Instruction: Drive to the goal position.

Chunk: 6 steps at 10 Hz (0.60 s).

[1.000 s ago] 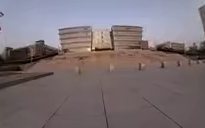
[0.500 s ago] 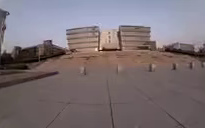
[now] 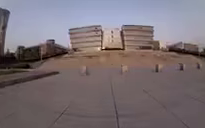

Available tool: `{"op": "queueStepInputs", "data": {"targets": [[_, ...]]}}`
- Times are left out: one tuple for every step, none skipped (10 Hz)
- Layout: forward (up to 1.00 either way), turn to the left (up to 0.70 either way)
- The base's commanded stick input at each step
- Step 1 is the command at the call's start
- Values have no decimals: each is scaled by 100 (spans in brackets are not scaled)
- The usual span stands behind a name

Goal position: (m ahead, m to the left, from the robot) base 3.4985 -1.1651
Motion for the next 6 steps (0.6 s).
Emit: {"op": "queueStepInputs", "data": {"targets": [[70, 0], [70, 0], [70, 0], [70, 0], [70, 0], [70, 0]]}}
